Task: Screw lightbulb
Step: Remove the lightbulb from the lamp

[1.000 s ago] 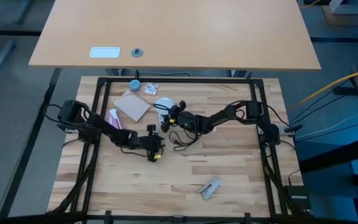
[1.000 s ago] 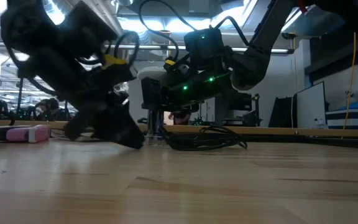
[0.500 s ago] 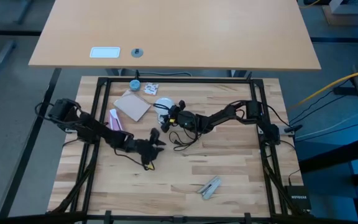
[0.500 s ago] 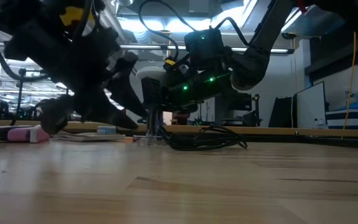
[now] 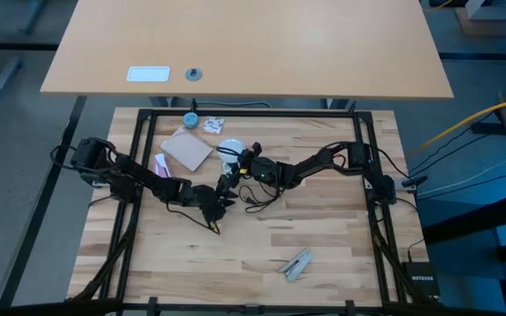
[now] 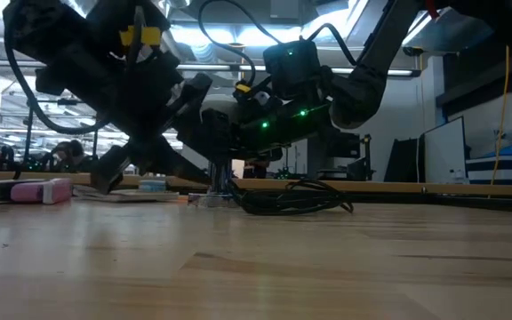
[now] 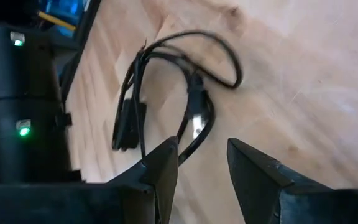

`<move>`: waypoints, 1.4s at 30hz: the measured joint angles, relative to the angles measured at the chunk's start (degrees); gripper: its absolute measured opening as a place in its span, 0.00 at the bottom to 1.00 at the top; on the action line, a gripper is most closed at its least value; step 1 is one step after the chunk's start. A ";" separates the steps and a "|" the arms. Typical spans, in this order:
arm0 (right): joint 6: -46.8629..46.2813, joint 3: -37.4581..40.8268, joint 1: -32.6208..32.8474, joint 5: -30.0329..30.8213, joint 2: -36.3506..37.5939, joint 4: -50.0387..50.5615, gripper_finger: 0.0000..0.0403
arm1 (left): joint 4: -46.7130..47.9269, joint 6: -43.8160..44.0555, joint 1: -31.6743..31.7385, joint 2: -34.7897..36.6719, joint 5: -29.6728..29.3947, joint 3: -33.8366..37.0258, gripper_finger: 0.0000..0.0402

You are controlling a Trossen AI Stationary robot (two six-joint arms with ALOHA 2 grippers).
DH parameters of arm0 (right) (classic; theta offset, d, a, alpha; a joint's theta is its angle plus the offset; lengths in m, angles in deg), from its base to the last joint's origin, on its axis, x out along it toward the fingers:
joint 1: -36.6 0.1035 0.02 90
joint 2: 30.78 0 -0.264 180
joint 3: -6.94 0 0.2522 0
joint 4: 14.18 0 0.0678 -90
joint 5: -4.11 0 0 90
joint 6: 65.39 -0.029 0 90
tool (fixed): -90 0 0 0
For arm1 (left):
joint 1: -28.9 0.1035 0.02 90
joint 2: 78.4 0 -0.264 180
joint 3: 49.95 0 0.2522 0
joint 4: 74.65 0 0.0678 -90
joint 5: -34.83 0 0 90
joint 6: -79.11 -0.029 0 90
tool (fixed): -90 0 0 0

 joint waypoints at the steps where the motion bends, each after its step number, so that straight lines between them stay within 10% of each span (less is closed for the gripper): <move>1: -0.10 0.00 0.00 0.82 0.00 0.04 0.41 | -0.06 0.00 0.04 0.00 1.02 0.00 0.33; 16: -0.49 0.00 0.00 8.27 0.00 1.09 0.41 | -3.89 -20.36 2.10 -6.32 4.00 -0.21 0.33; 42: -4.91 -0.02 0.00 14.73 0.00 2.44 0.41 | -6.41 -19.14 7.21 -6.38 9.04 0.00 0.25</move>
